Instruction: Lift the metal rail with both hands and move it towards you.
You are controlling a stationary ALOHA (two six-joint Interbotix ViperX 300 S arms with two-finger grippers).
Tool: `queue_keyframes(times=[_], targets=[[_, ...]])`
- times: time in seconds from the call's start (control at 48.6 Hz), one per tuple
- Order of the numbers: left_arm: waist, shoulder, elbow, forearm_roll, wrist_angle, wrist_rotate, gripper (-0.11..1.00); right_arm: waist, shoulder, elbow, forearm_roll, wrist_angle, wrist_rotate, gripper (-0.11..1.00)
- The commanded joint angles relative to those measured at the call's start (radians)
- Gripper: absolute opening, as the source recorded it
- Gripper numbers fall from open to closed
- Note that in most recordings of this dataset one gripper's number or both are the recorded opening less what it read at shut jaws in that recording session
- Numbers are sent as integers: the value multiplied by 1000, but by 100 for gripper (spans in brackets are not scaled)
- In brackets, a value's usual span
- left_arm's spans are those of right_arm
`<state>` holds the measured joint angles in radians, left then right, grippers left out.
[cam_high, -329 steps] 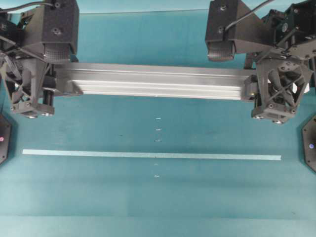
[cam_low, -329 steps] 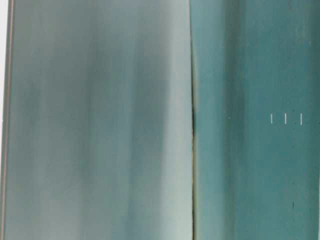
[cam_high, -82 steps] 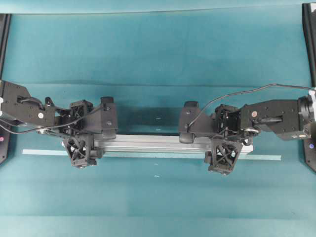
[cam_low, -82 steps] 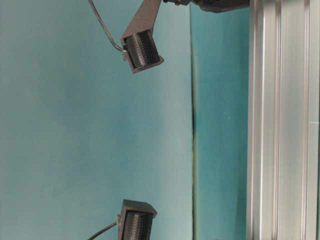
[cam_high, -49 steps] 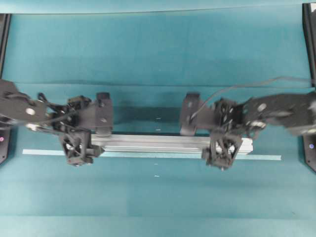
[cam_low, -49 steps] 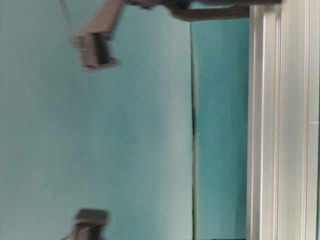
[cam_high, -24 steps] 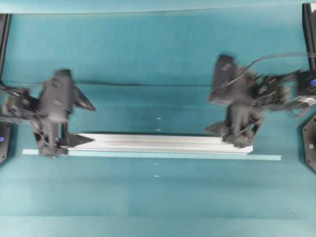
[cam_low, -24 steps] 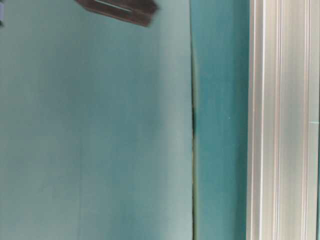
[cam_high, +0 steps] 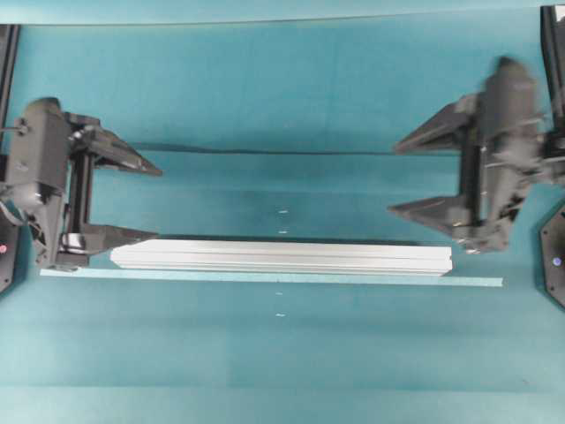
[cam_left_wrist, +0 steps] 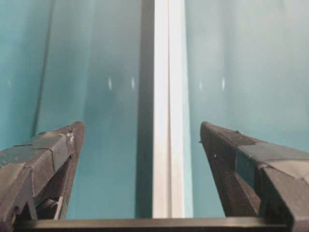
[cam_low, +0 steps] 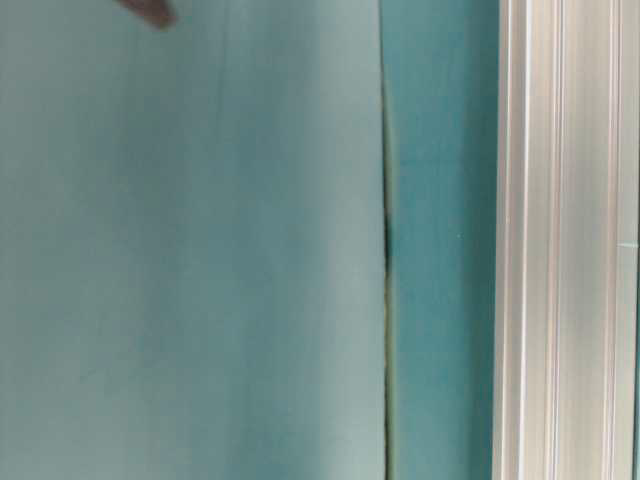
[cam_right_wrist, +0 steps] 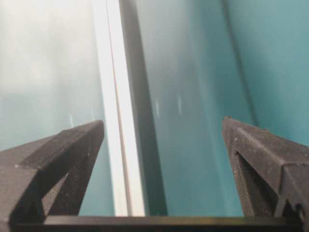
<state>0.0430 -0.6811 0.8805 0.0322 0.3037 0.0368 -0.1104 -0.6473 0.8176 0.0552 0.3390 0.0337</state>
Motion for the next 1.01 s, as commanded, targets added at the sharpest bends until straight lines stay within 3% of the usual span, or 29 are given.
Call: queue_keyframes(times=[0.0,0.37,0.987], targets=[[2,-12,-29,2,-32,0,93,2,-35,2,-2,-58,-2,99],[3,-54,-40,0,-213,-2,93,2,-83,17,-3,-92,-2,99],[3,-71,-35,2,-213,-8,93,3,-91,18,-3,-121,0,98]])
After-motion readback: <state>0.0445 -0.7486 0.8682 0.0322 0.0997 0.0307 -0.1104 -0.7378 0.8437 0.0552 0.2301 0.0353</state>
